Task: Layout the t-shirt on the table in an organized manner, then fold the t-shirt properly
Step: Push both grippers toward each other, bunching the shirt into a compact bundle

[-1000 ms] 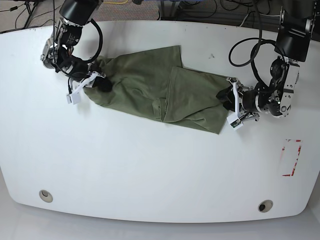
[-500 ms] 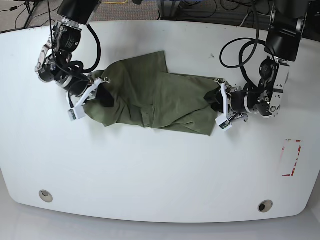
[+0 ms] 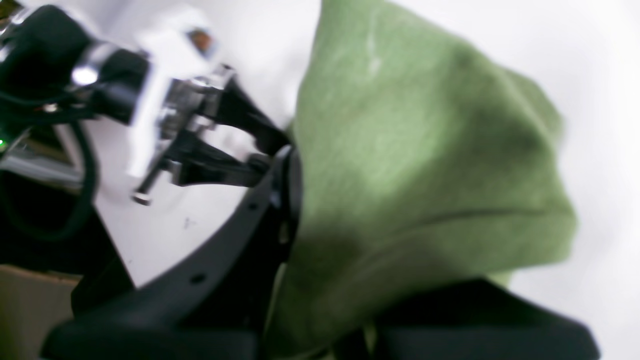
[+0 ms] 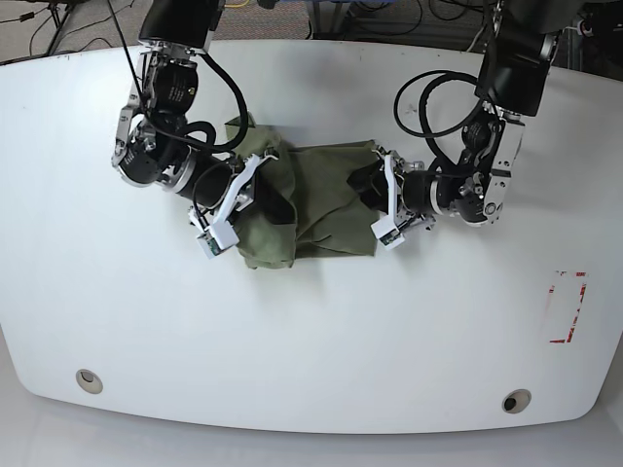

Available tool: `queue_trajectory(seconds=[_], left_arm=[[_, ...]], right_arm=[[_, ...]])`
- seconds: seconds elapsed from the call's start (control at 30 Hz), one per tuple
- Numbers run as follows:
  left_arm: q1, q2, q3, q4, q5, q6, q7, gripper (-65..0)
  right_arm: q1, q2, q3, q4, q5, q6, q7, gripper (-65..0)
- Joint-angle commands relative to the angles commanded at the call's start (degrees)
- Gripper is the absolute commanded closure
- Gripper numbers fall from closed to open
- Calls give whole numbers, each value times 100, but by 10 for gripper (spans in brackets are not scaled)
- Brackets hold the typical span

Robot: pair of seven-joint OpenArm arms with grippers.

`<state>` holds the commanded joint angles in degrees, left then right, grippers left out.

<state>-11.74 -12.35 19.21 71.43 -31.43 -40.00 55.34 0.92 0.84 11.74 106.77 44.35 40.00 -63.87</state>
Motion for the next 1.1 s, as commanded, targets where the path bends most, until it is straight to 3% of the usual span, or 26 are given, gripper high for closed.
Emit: queue_trajectory(seconds=[0.17, 0.33, 0.7, 0.8, 1.1], left_arm=[[0, 0, 9, 0, 0, 0, -9, -239], [0, 0, 9, 0, 0, 0, -9, -239], [9, 0, 9, 0, 0, 0, -18, -239], [9, 0, 9, 0, 0, 0, -26, -239], [9, 9, -26, 44, -44, 0, -26, -239]], right_arm=[[0, 141, -466, -132, -176, 0, 255, -6], [0, 255, -862, -202, -598, 0, 440, -94], [167, 70, -1380, -237, -1978, 0, 501, -477], [220, -53, -1635, -237, -2224, 0, 501, -522], [448, -431, -1952, -202, -2620, 0, 510, -525]])
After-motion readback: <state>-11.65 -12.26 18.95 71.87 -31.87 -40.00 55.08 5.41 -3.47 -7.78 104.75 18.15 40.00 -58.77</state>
